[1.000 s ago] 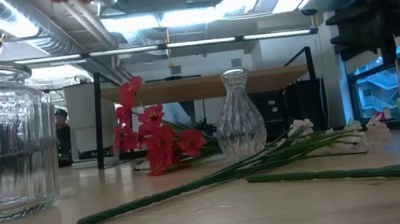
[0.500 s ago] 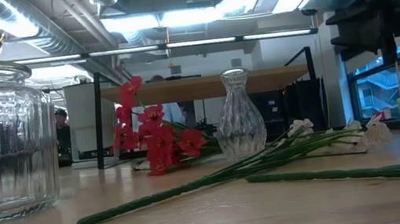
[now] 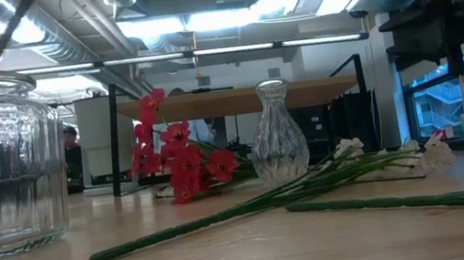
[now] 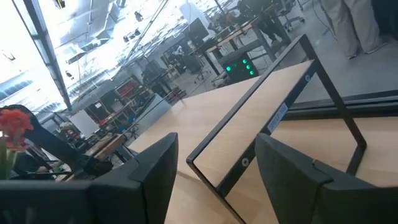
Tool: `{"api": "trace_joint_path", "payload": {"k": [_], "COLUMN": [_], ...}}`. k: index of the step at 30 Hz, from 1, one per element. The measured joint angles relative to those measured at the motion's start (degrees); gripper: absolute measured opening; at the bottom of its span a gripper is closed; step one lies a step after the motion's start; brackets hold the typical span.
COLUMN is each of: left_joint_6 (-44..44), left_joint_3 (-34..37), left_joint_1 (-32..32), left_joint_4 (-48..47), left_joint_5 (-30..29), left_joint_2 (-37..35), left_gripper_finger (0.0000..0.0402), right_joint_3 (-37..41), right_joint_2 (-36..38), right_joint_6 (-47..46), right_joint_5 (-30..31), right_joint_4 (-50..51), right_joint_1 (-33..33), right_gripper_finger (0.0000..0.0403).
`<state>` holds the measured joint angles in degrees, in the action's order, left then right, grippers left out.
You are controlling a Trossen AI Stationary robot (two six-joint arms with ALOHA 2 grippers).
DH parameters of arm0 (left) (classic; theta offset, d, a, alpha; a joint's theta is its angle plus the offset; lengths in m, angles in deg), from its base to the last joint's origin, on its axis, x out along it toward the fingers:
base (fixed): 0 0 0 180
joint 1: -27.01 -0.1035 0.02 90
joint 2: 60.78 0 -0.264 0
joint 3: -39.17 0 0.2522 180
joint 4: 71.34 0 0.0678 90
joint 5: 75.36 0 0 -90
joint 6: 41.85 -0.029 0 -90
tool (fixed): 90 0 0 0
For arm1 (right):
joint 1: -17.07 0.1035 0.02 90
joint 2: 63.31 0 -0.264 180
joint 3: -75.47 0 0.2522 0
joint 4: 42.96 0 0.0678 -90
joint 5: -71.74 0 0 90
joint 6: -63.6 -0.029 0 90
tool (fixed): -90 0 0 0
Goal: Pick and place flowers into a vace then onto a shelf
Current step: Put the left orange flowers into the left transparent vase
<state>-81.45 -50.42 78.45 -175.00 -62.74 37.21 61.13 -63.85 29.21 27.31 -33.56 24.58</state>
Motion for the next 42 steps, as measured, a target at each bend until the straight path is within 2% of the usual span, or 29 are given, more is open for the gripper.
{"api": "trace_joint_path", "payload": {"k": [7, 14, 23, 27, 34, 42], "left_joint_6": [4.06, -4.43, -8.37, -10.09, -9.73, -13.53], "left_joint_3": [2.14, 3.39, 6.56, 7.97, 7.99, 7.99], "left_joint_1": [0.00, 0.10, 1.84, 2.76, 3.60, 3.78], "left_joint_4": [0.48, 5.62, 11.90, 15.21, 15.37, 15.42], "left_joint_5": [-3.74, -2.56, -1.93, 0.88, 8.04, 11.02], "left_joint_2": [0.00, 0.00, 0.00, 0.00, 0.00, 0.00], "left_gripper_finger": [0.0017, 0.0017, 0.0018, 0.0019, 0.0033, 0.0032], "right_joint_3": [0.00, 0.00, 0.00, 0.00, 0.00, 0.00], "right_joint_2": [0.00, 0.00, 0.00, 0.00, 0.00, 0.00], "right_joint_6": [-1.33, -1.46, -1.57, -1.49, -1.51, -1.59], "right_joint_5": [0.01, 0.01, 2.65, 3.53, 3.63, 3.44], "right_joint_4": [0.00, -0.02, -0.14, -0.59, -0.59, -1.09], "right_joint_1": [0.00, 0.00, 0.00, 0.00, 0.00, 0.00], "right_gripper_finger": [0.0216, 0.0216, 0.0216, 0.0216, 0.0216, 0.0216]}}
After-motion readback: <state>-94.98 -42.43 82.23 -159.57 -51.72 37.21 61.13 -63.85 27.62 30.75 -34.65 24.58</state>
